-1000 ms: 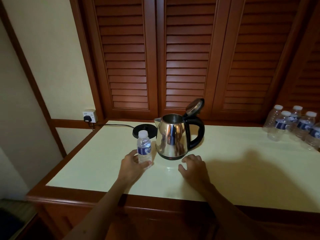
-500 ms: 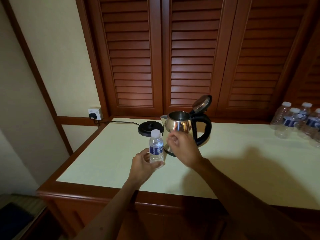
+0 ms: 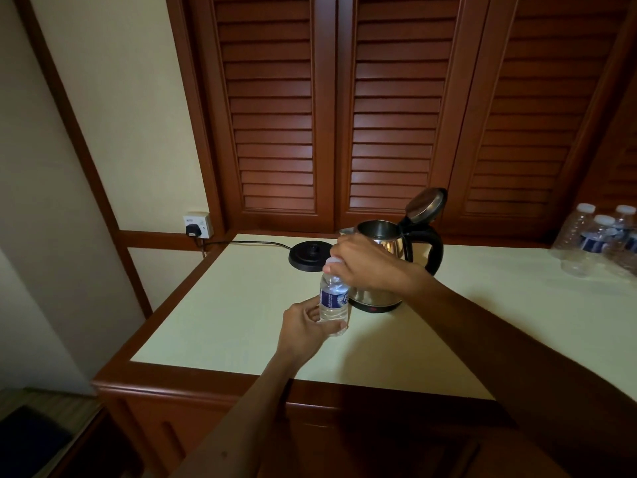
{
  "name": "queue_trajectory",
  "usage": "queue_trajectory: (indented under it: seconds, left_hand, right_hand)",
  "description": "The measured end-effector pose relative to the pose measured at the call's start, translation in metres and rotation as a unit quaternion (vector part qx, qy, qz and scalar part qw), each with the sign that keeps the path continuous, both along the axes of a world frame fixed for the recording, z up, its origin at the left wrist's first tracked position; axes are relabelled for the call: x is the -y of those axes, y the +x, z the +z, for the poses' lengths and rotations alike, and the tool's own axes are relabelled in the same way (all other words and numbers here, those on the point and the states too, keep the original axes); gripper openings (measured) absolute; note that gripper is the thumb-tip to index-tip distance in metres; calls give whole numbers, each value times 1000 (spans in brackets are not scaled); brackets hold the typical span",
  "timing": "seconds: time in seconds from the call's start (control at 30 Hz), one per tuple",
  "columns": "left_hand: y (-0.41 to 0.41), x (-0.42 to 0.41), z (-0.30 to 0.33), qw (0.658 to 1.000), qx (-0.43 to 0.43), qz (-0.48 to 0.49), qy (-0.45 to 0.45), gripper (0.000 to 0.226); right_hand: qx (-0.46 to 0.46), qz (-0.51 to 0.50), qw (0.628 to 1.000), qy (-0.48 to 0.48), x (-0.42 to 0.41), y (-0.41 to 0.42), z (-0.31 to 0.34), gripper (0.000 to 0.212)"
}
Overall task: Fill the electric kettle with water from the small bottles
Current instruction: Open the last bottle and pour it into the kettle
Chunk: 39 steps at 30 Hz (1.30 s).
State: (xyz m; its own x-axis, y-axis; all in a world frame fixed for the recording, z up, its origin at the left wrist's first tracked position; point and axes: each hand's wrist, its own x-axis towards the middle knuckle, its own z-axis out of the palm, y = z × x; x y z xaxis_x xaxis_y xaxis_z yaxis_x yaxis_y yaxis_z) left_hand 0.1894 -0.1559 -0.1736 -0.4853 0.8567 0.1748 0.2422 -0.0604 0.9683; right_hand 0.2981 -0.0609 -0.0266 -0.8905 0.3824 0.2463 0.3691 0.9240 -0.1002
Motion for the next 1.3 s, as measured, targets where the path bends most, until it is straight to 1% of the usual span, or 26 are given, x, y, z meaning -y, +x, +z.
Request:
queue_trajectory:
  seconds: [0.1, 0.2, 0.3, 0.4, 0.5, 0.6, 0.63, 0.73, 0.8, 0.83, 0.9, 0.93, 1.03, 1.07, 1.1, 1.17, 1.23, 1.3]
  left_hand:
    - [-2, -1, -1, 1000, -1, -8, -1, 43]
    - [-3, -2, -1, 1000, 2, -9, -3, 46]
    - [-3, -2, 0, 1000, -2, -8, -4, 47]
    - [-2, -1, 0, 1000, -7, -11, -3, 47]
    - [-1, 0, 1, 1000, -5, -12, -1, 47]
    - [-1, 0, 1, 1000, -19, -8, -4, 43]
    - [-1, 0, 0, 1000, -20, -8, -4, 42]
    - [-1, 0, 1, 1000, -20, -10, -3, 43]
    - [-1, 0, 1, 1000, -14, -13, -1, 42]
    - [-1, 1, 1, 1000, -8, -16, 1, 41]
    - [-1, 2, 1, 1000, -1, -23, 5, 41]
    - [-1, 2, 1, 1000, -2, -25, 6, 41]
    - [-2, 2, 0, 1000, -1, -25, 4, 41]
    - [-2, 1, 0, 1000, 0, -25, 4, 41]
    - [-2, 1, 0, 1000, 0, -24, 4, 41]
    - [-2, 1, 0, 1000, -1, -23, 4, 42]
    - [-2, 1, 0, 1000, -6, -21, 3, 43]
    - [-2, 1, 0, 1000, -7, -22, 3, 44]
  right_hand:
    - [25, 38, 999, -15, -7, 3, 1, 17]
    - [27, 62, 997, -24, -14, 3, 0, 6]
    - [27, 83, 996, -17, -19, 3, -1, 19]
    - [25, 86, 995, -32, -18, 6, 2, 31]
    - [29, 56, 997, -47, -13, 9, 7, 37]
    - [31, 5, 999, -8, -7, 7, 8, 41]
    - [31, -5, 999, -8, -5, 6, 7, 41]
    - [30, -4, 999, -15, -3, 3, 7, 37]
    - [53, 9, 999, 10, -2, 2, 9, 33]
    - [68, 18, 997, 22, -1, 2, 11, 27]
    - [77, 40, 996, 17, -3, 2, 10, 8]
    - [76, 49, 996, 13, -5, 3, 9, 6]
    - [51, 68, 996, -21, -11, 5, 5, 33]
    - [34, 69, 996, -42, -12, 6, 4, 38]
    - [12, 68, 995, -65, -12, 7, 5, 40]
    - [-50, 57, 991, -109, -12, 9, 7, 37]
    - [-113, 30, 985, -127, -11, 14, 7, 32]
    - [-156, 2, 979, -131, -11, 23, -2, 29]
